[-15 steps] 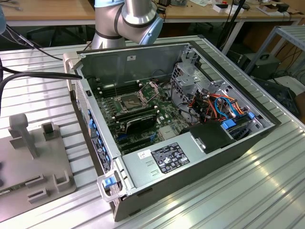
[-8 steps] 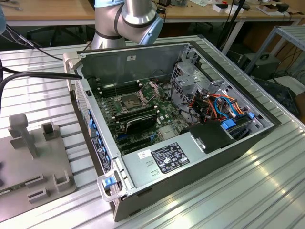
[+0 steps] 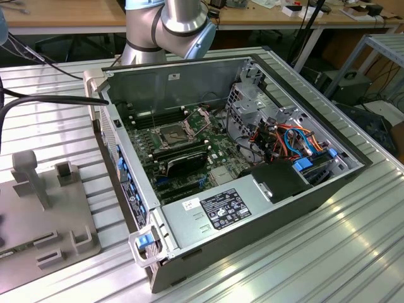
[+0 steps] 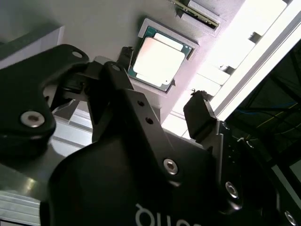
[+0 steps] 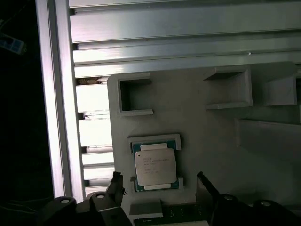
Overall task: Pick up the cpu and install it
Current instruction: 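Pick up the cpu and move it towards the insertion slot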
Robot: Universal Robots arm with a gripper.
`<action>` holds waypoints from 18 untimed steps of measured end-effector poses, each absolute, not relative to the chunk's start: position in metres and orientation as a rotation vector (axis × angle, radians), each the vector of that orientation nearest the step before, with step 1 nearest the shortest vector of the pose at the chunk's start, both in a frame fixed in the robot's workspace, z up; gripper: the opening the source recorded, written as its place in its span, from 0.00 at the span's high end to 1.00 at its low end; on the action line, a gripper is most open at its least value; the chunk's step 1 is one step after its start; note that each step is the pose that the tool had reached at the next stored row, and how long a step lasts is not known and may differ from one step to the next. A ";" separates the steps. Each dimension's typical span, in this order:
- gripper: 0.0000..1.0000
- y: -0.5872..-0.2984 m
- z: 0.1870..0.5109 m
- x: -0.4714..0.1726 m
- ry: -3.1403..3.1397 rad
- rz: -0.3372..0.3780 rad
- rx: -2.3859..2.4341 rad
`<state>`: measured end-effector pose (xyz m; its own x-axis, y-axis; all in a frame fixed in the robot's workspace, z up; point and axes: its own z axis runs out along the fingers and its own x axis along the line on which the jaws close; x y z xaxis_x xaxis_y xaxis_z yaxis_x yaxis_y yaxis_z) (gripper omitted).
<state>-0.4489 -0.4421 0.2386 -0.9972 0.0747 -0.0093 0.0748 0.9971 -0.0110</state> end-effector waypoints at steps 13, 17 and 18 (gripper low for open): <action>0.22 -0.442 0.228 -0.449 3.131 -0.018 0.117; 0.22 -0.442 0.227 -0.449 3.130 -0.018 0.117; 0.22 -0.442 0.227 -0.449 3.130 -0.018 0.117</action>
